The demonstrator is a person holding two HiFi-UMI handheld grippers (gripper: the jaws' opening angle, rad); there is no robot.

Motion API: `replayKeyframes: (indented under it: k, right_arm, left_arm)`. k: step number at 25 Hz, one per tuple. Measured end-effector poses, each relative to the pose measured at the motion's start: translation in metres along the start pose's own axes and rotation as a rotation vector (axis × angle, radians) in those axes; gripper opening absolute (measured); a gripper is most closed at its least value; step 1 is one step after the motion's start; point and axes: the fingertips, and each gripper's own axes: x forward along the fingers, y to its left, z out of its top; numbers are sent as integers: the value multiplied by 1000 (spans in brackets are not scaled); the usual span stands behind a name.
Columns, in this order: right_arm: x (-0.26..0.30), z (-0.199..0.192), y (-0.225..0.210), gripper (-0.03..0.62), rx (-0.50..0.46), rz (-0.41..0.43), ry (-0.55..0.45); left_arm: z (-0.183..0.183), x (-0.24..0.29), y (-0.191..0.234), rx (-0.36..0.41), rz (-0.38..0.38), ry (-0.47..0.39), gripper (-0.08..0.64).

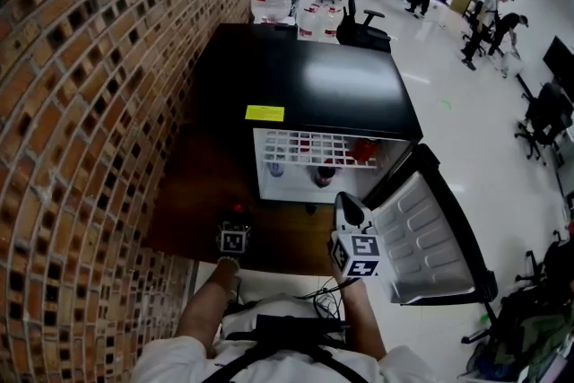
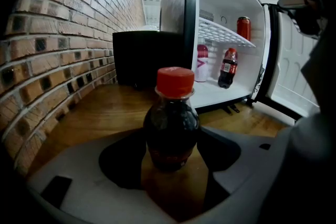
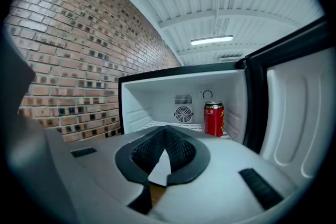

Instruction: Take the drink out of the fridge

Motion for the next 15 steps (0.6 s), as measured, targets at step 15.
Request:
replayKeyframes:
  k: [15]
  right_arm:
    - [-1,-4,-3,14,20,-3,3]
  left_arm:
    - [49,-49,-7,-43,-28,-227,537]
